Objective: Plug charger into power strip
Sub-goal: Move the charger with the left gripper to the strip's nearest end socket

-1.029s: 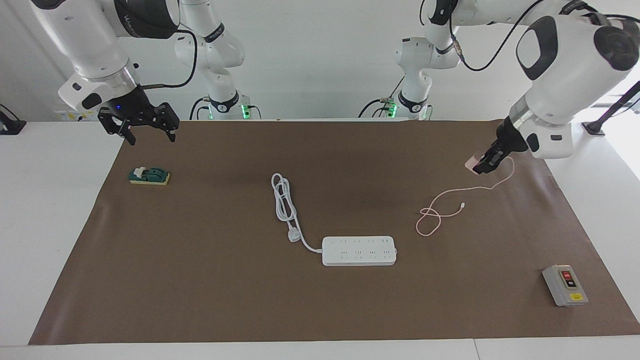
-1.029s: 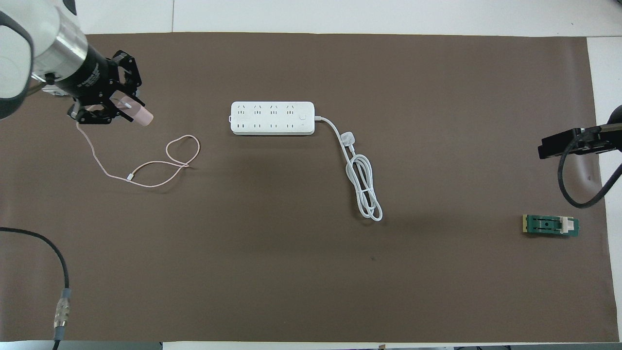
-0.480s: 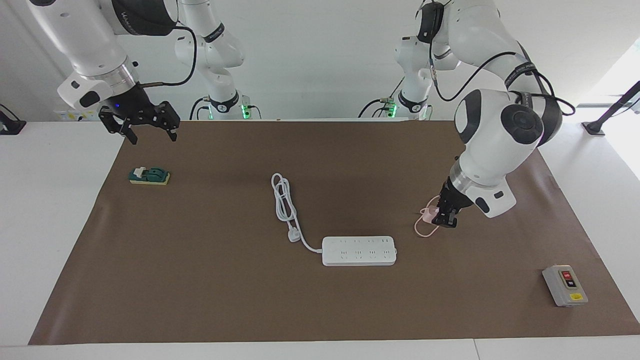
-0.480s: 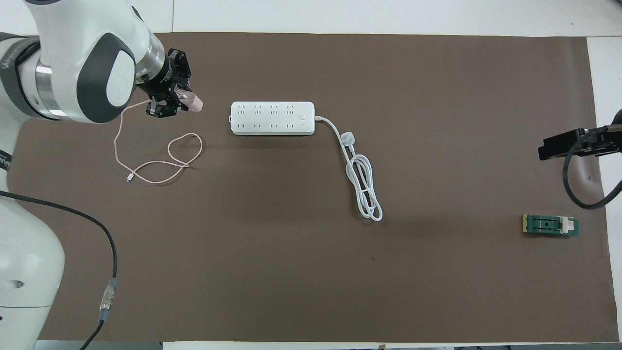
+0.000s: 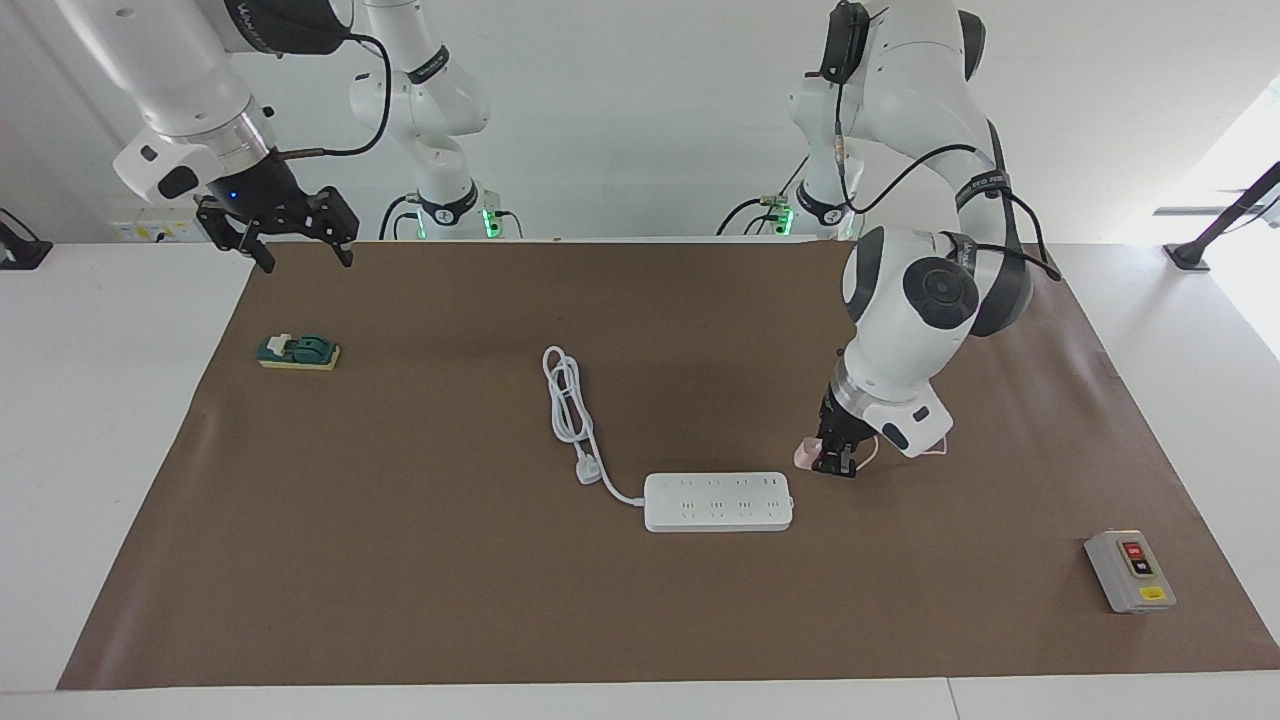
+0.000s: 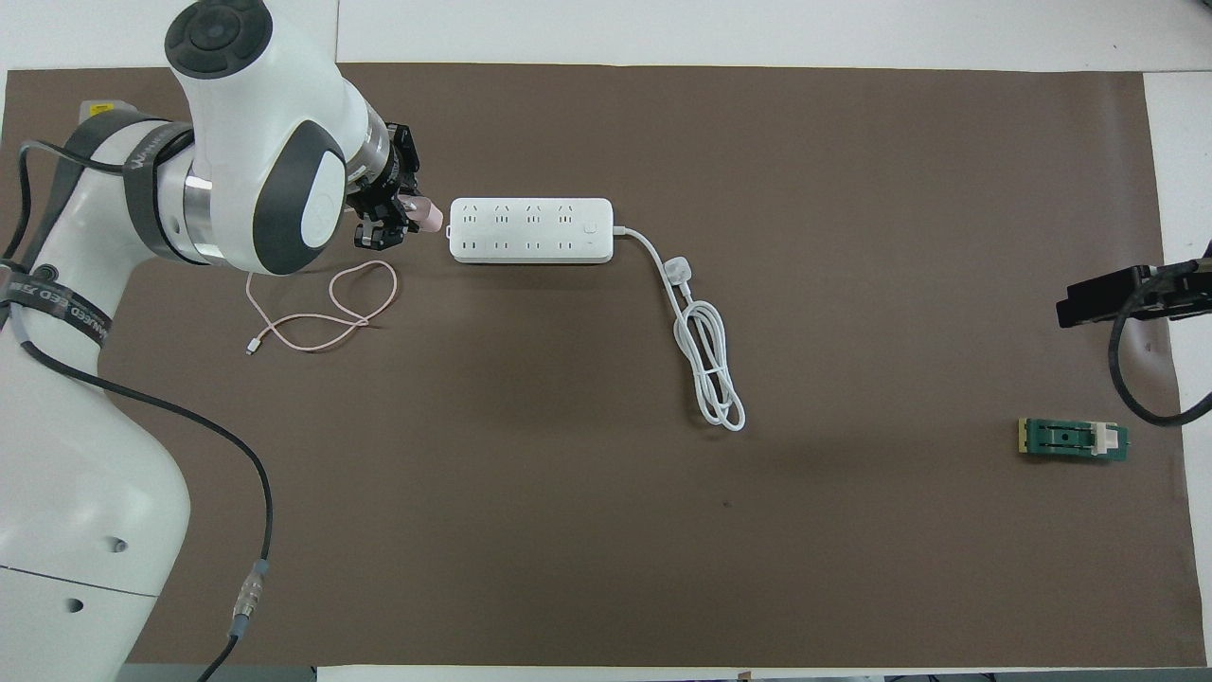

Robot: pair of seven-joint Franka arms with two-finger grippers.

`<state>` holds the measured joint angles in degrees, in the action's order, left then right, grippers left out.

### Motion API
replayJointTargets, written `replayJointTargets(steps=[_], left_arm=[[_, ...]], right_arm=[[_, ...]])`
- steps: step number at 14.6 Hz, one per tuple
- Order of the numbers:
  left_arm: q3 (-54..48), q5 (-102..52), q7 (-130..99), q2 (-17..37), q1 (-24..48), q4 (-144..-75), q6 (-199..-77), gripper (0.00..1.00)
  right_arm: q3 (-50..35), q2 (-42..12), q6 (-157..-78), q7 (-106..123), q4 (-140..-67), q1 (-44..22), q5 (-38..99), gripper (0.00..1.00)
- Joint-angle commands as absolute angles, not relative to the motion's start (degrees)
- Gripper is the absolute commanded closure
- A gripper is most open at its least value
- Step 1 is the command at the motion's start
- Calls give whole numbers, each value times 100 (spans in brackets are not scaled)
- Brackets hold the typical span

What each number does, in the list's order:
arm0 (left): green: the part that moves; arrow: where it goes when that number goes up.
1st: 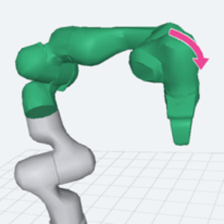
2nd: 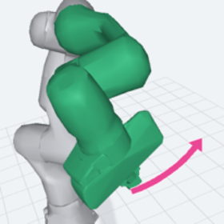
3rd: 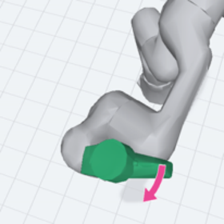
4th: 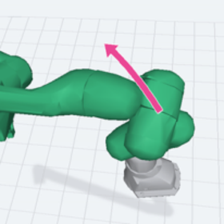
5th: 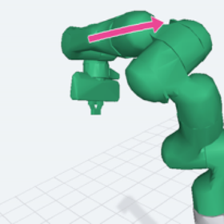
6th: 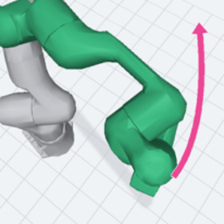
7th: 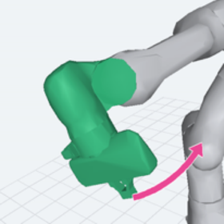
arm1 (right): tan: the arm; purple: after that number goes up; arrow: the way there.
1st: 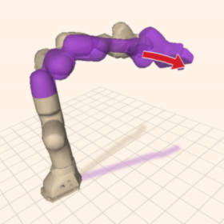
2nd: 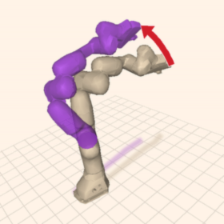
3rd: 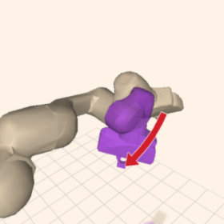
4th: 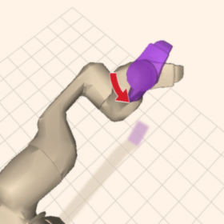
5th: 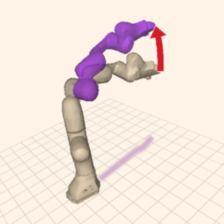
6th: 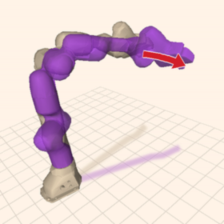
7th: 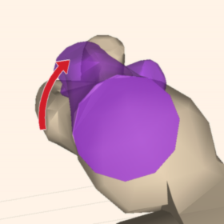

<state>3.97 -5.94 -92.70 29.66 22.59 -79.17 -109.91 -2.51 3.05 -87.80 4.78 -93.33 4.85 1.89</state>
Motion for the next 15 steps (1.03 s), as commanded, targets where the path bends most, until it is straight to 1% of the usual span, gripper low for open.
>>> replayJointTargets(steps=[1, 3, 8, 11, 15], left_arm=[[492, -580, -9684, 2768, 2513, -8375, -11381, 100], [519, -571, -9817, 2742, 2637, -8621, -11670, 100], [527, -510, -9888, 2733, 2689, -8894, -11996, 100], [519, -150, -10107, 2830, 2681, -8912, -12216, 100], [519, -141, -10099, 2830, 2637, -8956, -12252, 100]], right_arm=[[-316, 466, -8789, 396, -9510, 598, 290, 0], [-325, 457, -8789, 404, -9484, 598, 281, 0], [-325, 457, -8798, 430, -9492, 598, 238, 0], [-325, 457, -8807, 474, -9492, 598, 98, 0], [-325, 457, -8798, 694, -9492, 580, 26, 0]])
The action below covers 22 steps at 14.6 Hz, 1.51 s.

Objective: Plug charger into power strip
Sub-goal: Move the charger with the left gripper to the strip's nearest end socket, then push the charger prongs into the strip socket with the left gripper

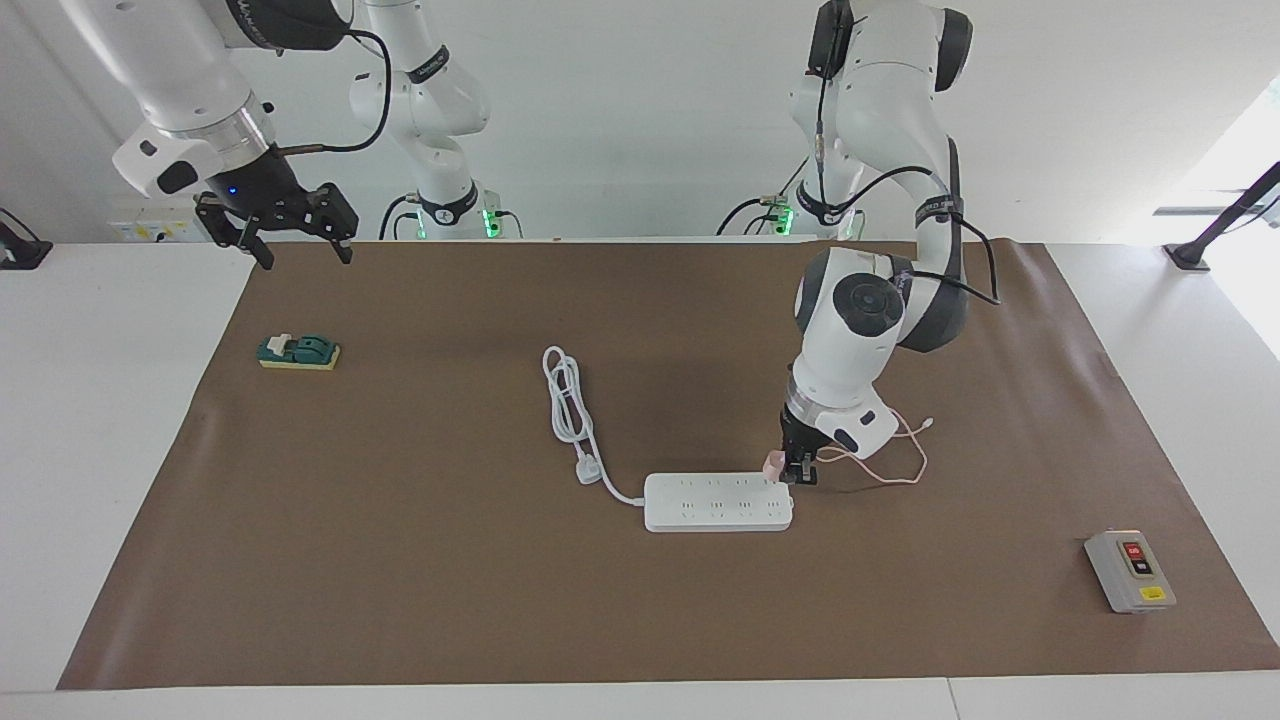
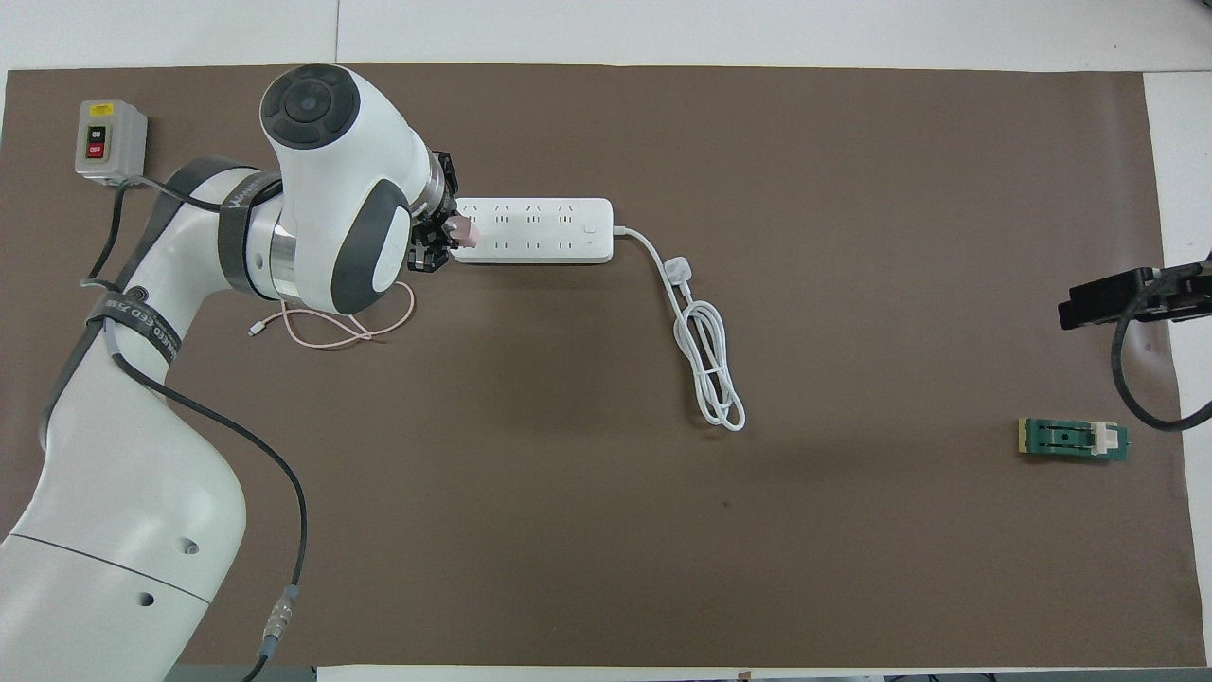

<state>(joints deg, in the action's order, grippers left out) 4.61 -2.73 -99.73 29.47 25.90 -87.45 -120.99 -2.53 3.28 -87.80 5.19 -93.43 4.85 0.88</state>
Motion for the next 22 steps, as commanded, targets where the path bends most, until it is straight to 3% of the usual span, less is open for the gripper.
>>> replayJointTargets(steps=[1, 22], left_arm=[[519, -141, -10099, 2821, 2637, -8956, -12252, 100], [519, -80, -10125, 2988, 2769, -9026, -12436, 100]], right_arm=[[-325, 457, -8798, 712, -9492, 589, 26, 0], [-334, 457, -8745, 677, -9483, 589, 35, 0]])
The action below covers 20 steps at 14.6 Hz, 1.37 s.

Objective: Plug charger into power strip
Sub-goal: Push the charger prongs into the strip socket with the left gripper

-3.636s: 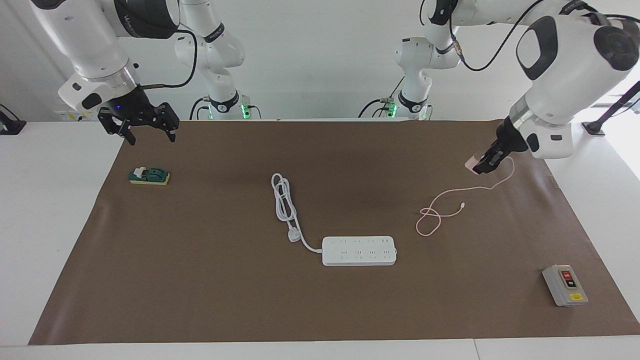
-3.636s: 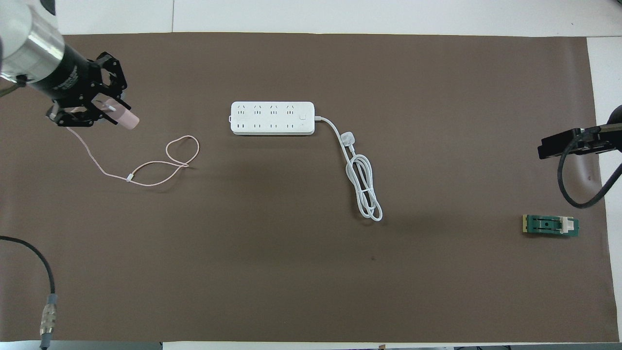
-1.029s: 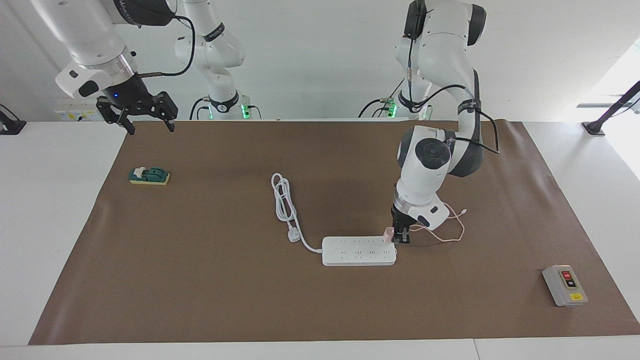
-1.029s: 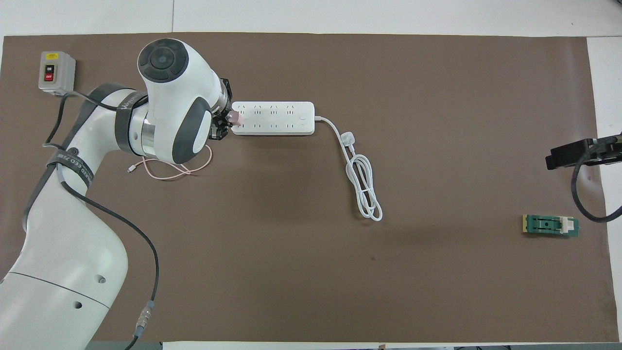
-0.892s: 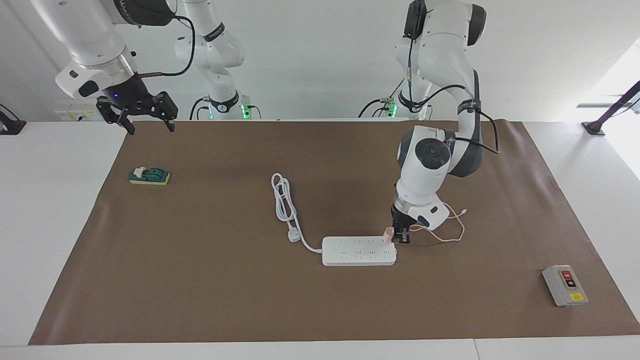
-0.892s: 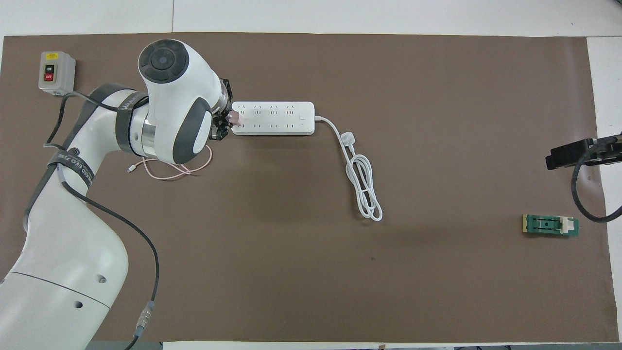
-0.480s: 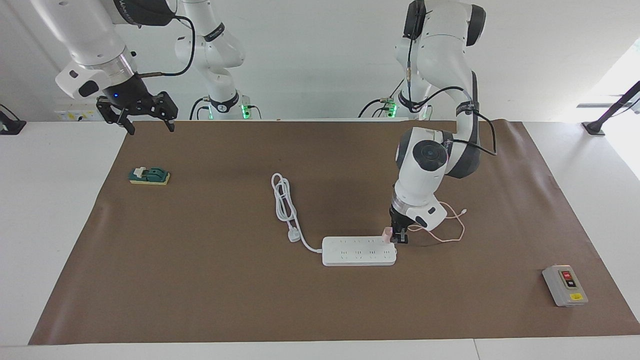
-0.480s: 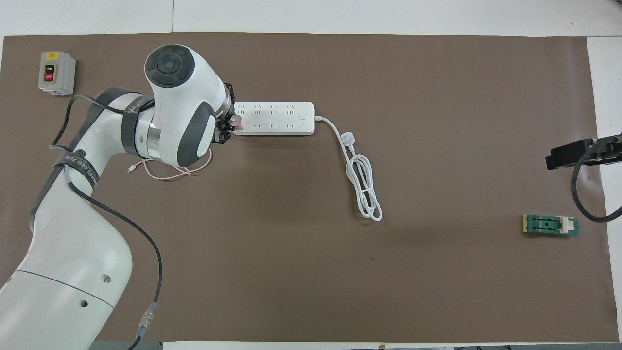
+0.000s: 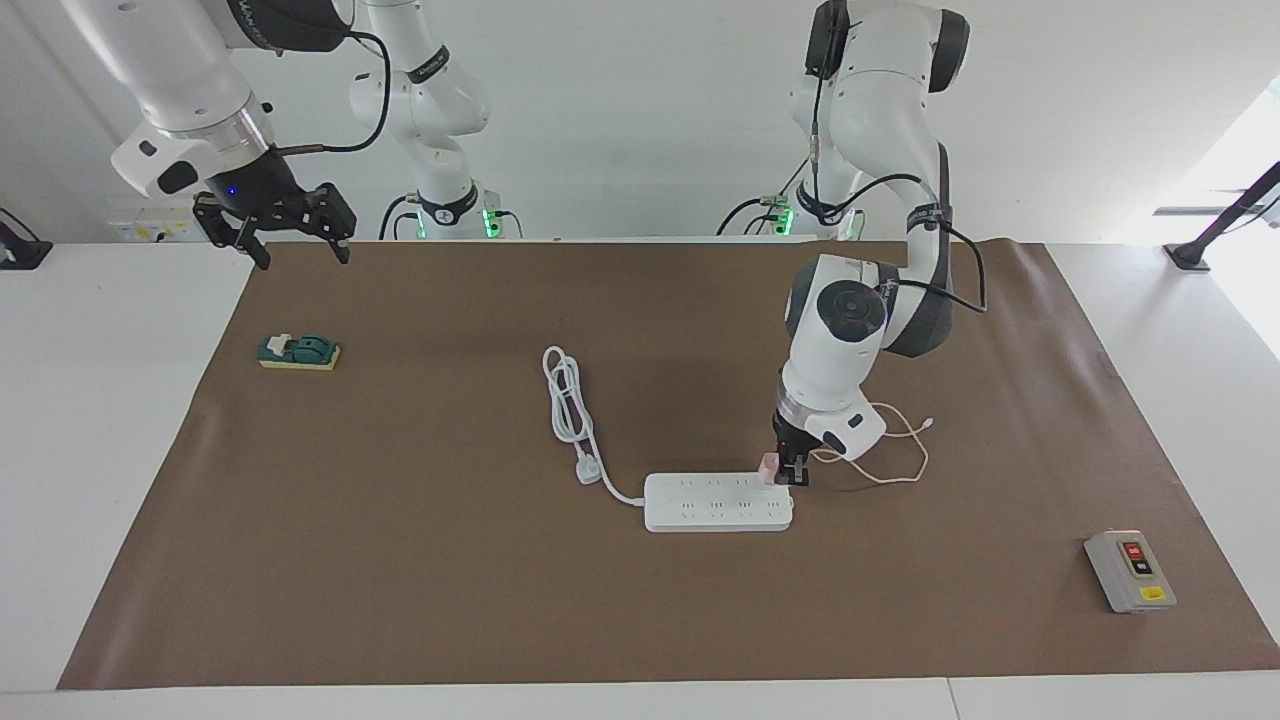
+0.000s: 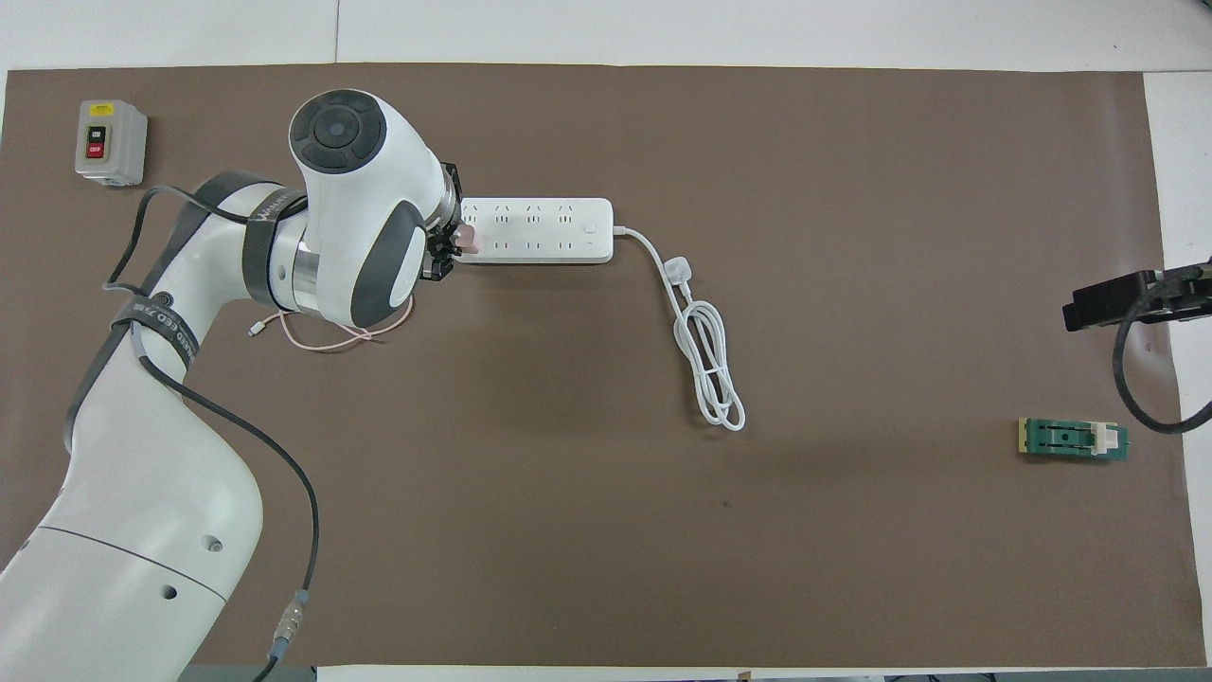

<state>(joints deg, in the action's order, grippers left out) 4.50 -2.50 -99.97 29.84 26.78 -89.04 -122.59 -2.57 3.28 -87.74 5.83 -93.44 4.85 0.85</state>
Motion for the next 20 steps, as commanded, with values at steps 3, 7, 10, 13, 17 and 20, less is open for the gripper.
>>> replayJointTargets(steps=[3, 7, 10, 13, 17, 20], left_arm=[[519, -53, -10125, 3015, 2786, -9026, -12463, 100], [519, -44, -10125, 3050, 2795, -9035, -12507, 100], [519, -44, -10151, 3059, 2830, -9035, -12481, 100], [519, -44, -10169, 3067, 2839, -9053, -12489, 100], [527, -44, -10204, 3059, 2909, -9105, -12480, 100], [527, 0, -10283, 2980, 2900, -9097, -12419, 100]], right_arm=[[-334, 457, -8754, 677, -9483, 589, 35, 0], [-334, 457, -8754, 677, -9483, 589, 35, 0], [-334, 457, -8745, 677, -9483, 589, 35, 0], [-334, 457, -8745, 677, -9483, 589, 35, 0], [-334, 457, -8745, 685, -9483, 589, 35, 0], [-334, 457, -8745, 677, -9483, 589, 35, 0]])
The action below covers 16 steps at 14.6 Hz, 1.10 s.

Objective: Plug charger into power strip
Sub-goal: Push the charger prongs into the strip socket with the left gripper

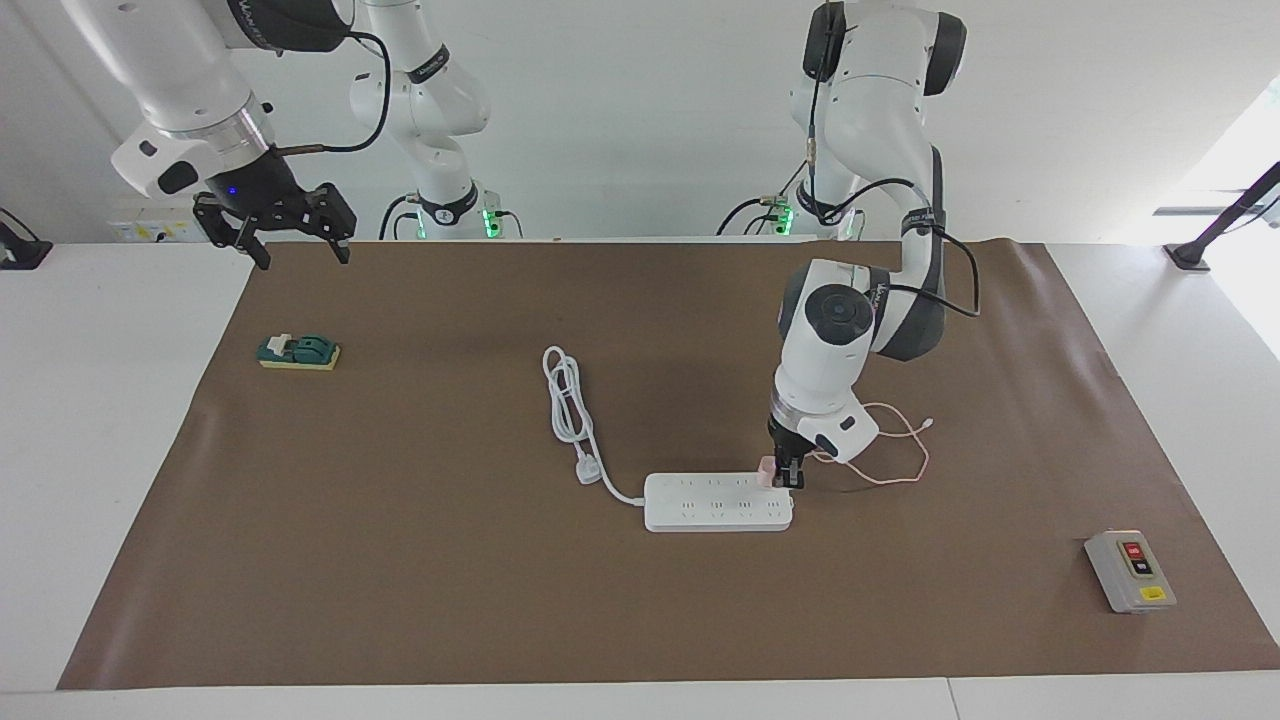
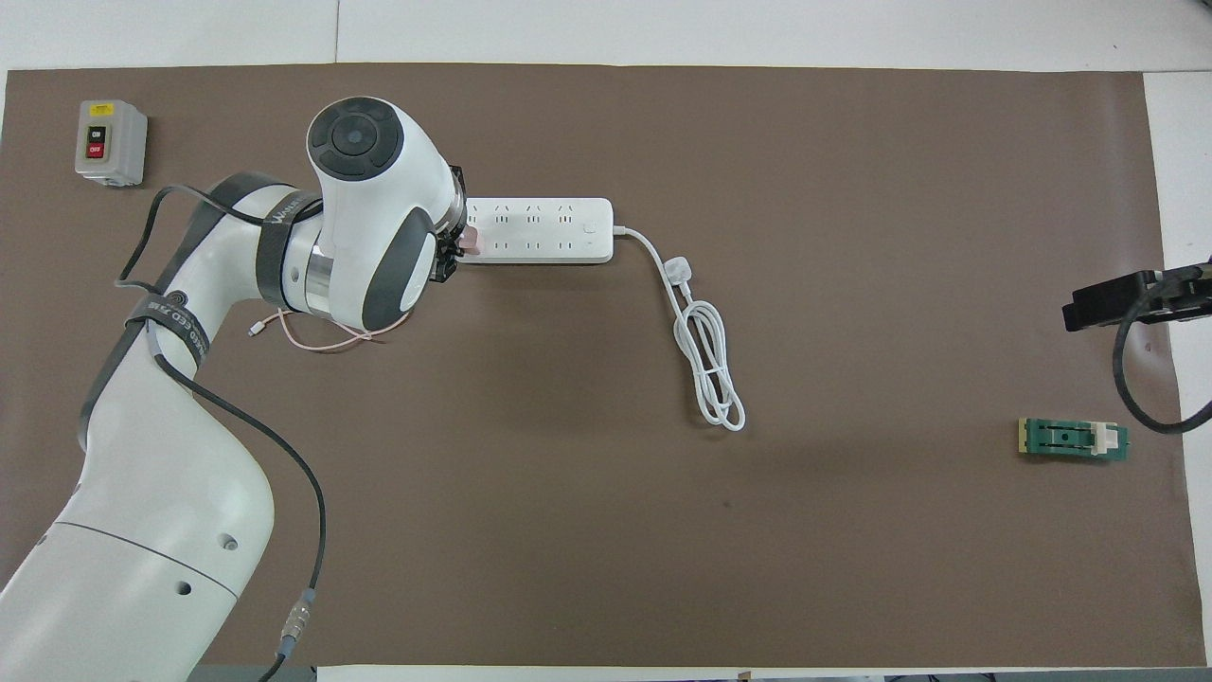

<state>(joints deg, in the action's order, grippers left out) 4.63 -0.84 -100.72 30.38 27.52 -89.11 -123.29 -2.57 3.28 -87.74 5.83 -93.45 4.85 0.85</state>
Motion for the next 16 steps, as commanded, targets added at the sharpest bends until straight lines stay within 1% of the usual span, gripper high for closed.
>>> replayJointTargets(steps=[1, 14, 16], left_arm=[[536, 0, -10292, 2979, 2900, -9097, -12402, 100], [519, 167, -10371, 3208, 2786, -9053, -12401, 100], [519, 167, -10380, 3348, 2786, -9027, -12401, 100]], right_arm=[[-334, 457, -8745, 685, -9483, 589, 35, 0], [-334, 457, -8745, 677, -9483, 589, 35, 0], [-334, 457, -8745, 677, -9483, 589, 35, 0]])
